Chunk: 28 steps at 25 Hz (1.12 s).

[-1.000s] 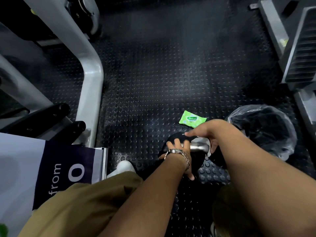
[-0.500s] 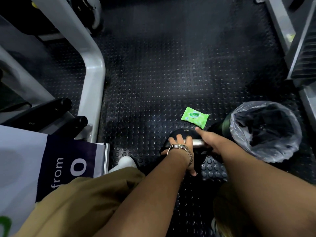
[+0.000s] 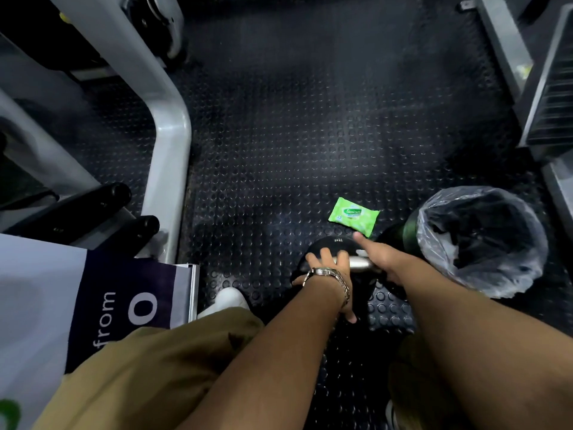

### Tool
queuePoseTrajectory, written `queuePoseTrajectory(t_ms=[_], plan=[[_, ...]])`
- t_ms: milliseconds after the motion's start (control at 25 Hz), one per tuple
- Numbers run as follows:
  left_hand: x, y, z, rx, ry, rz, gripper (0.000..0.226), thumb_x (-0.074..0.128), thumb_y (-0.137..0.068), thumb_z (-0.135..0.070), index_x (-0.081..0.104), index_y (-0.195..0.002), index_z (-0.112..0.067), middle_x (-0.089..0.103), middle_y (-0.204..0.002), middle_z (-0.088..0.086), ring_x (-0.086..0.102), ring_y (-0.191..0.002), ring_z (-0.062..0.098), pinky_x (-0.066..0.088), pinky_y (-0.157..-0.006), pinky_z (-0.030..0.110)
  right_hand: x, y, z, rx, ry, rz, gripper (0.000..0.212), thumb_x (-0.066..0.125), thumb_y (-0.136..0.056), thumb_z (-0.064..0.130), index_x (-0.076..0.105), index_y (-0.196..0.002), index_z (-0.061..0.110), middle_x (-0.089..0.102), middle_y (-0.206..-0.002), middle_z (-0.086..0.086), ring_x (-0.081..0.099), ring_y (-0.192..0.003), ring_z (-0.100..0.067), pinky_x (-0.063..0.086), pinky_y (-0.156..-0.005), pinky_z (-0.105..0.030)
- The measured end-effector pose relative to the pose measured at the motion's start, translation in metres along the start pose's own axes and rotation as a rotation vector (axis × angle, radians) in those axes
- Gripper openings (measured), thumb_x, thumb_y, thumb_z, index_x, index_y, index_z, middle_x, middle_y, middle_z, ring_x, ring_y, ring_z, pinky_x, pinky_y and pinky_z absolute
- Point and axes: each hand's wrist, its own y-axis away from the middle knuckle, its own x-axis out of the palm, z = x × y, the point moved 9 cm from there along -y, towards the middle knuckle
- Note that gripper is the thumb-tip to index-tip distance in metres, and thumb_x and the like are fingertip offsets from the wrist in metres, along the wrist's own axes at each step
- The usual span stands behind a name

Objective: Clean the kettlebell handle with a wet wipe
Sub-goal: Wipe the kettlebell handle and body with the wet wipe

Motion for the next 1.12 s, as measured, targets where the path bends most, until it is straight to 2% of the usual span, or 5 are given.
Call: queuePoseTrajectory(t_ms=[240, 400, 560, 720, 1120], plan=[[0.005, -0.004, 0.001, -0.003, 0.000, 0.021, 0.159, 0.081, -0.021, -0.084, 0.009, -0.147, -0.021, 0.026, -0.145, 0.010, 0.024, -0.135, 0.045, 0.040, -0.098, 0.069, -0.008, -0.006, 0.004, 0.160, 0.079, 0.104, 0.085, 0.051, -0.090, 0.076, 0.037, -0.154, 0.020, 0.040, -0.156, -0.016, 0.051, -0.128, -0.046, 0.046, -0.103, -0.059], [0.002, 0.000, 0.001, -0.004, 0.009, 0.023, 0.157, 0.083, -0.021, -0.083, 0.010, -0.145, -0.021, 0.025, -0.144, 0.009, 0.024, -0.132, 0.044, 0.041, -0.098, 0.068, -0.017, 0.002, 0.034, 0.196, 0.314, 0.134, 0.074, 0.059, -0.088, 0.073, 0.050, -0.125, 0.010, 0.057, -0.108, -0.019, 0.065, -0.097, -0.041, 0.052, -0.101, -0.054], [-0.003, 0.007, 0.002, -0.006, 0.018, 0.029, 0.154, 0.086, -0.028, -0.080, 0.008, -0.146, -0.021, 0.022, -0.144, 0.014, 0.022, -0.136, 0.044, 0.040, -0.102, 0.067, -0.005, -0.017, 0.012, 0.003, 0.292, 0.035, 0.079, 0.044, -0.098, 0.069, 0.045, -0.152, 0.011, 0.046, -0.153, -0.017, 0.051, -0.132, -0.035, 0.038, -0.114, -0.046], [0.001, 0.002, 0.002, -0.007, 0.013, 0.032, 0.159, 0.084, -0.022, -0.083, 0.007, -0.147, -0.021, 0.024, -0.146, 0.011, 0.023, -0.136, 0.044, 0.041, -0.100, 0.068, -0.001, -0.024, -0.014, 0.013, -0.072, 0.019, 0.076, 0.050, -0.095, 0.070, 0.055, -0.144, 0.011, 0.059, -0.133, -0.009, 0.054, -0.121, -0.029, 0.038, -0.109, -0.041], [-0.001, 0.005, 0.002, -0.001, 0.006, 0.048, 0.160, 0.084, -0.023, -0.083, 0.005, -0.147, -0.020, 0.020, -0.146, 0.015, 0.021, -0.137, 0.046, 0.040, -0.101, 0.069, -0.010, -0.010, 0.029, 0.089, 0.471, 0.089, 0.076, 0.051, -0.094, 0.071, 0.049, -0.142, 0.013, 0.058, -0.133, -0.014, 0.063, -0.093, -0.029, 0.052, -0.094, -0.044]])
